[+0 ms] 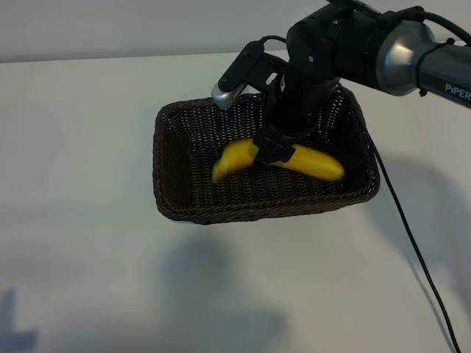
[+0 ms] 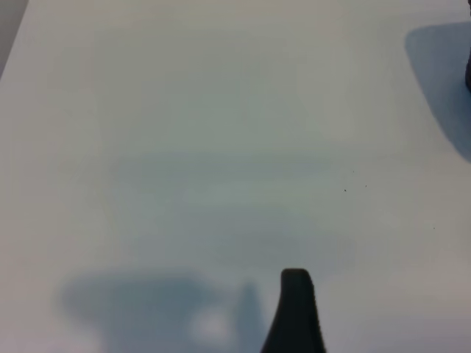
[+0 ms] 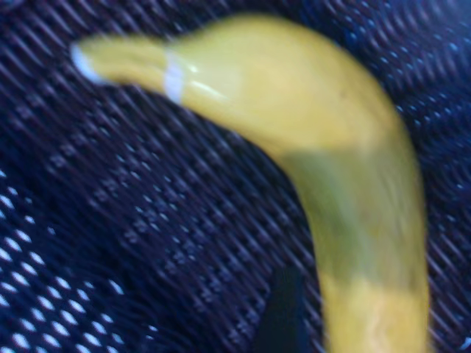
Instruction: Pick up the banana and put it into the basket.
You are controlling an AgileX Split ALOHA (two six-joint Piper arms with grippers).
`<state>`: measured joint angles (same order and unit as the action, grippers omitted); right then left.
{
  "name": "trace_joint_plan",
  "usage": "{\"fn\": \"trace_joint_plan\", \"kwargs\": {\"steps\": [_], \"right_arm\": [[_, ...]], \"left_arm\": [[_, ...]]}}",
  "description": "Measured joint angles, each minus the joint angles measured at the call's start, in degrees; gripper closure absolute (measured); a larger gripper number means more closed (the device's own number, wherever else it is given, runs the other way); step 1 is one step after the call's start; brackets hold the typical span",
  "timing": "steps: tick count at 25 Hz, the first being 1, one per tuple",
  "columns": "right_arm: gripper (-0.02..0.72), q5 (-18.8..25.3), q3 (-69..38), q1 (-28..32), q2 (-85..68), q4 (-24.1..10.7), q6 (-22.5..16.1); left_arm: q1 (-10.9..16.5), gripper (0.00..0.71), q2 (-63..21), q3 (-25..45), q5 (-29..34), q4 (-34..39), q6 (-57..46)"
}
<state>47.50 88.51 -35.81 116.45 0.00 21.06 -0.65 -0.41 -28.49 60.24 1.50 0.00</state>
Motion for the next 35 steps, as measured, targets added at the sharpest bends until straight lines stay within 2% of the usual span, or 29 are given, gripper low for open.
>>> {"fn": "trace_joint_plan", "kwargs": {"steps": [4,7,13,21,23,26,30,35], "right_arm": [[0.058,3.0,0.0,-0.1,0.0,0.0,-4.0],[0.074,6.3,0.0,-0.1,0.0,0.0,-4.9],[0.092,8.8,1.0,-0.1,0.0,0.0,-5.3],[0.094,19.9,13.9,-0.1,0.0,0.0,-5.5],[0.095,20.9,16.3,-0.1,0.0,0.0,-5.9],[0.096,21.8,17.9,0.4,0.0,0.0,-8.9],[0.096,21.9,18.2,4.6,0.0,0.0,-12.0],[0.096,22.1,18.2,14.6,0.0,0.0,-15.8]], "left_arm": [[0.0,0.11,0.0,0.0,0.0,0.0,0.0],[0.0,0.11,0.0,0.0,0.0,0.0,0.0],[0.0,0.11,0.0,0.0,0.0,0.0,0.0],[0.0,0.11,0.0,0.0,0.0,0.0,0.0],[0.0,0.11,0.0,0.0,0.0,0.0,0.0],[0.0,0.11,0.0,0.0,0.0,0.0,0.0],[0.0,0.11,0.0,0.0,0.0,0.0,0.0],[0.0,0.11,0.0,0.0,0.0,0.0,0.0]]}}
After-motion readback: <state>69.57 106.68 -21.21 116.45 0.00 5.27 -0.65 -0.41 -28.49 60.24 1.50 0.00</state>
